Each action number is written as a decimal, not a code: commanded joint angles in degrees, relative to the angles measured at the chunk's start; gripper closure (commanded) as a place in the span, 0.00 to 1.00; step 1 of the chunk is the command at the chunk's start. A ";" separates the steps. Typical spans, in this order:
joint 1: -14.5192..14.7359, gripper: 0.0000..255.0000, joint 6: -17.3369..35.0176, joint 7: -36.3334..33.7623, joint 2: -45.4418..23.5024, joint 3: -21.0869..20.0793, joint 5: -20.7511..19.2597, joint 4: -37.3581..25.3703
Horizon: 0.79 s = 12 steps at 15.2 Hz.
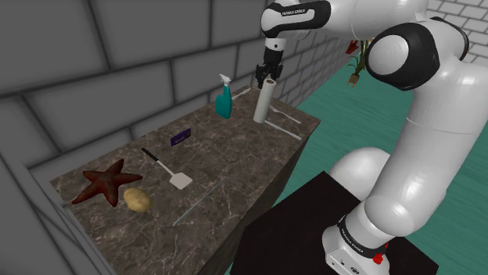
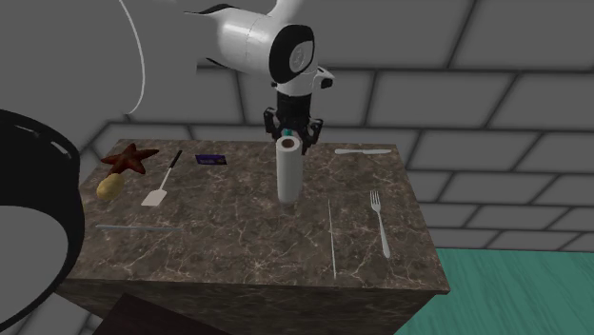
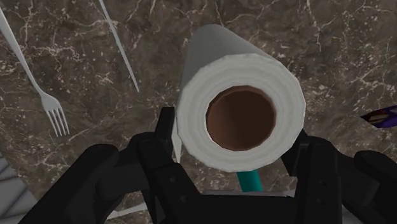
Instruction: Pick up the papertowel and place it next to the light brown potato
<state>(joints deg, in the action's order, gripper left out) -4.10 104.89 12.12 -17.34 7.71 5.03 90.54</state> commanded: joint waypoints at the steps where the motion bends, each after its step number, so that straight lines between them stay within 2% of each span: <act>1: 0.01 1.00 -1.44 -0.13 0.30 0.01 -0.07 -1.12; 12: -0.21 1.00 -9.90 -0.55 0.30 0.10 -0.18 -9.60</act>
<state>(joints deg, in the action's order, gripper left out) -4.27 96.05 11.62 -16.95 7.80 4.86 82.08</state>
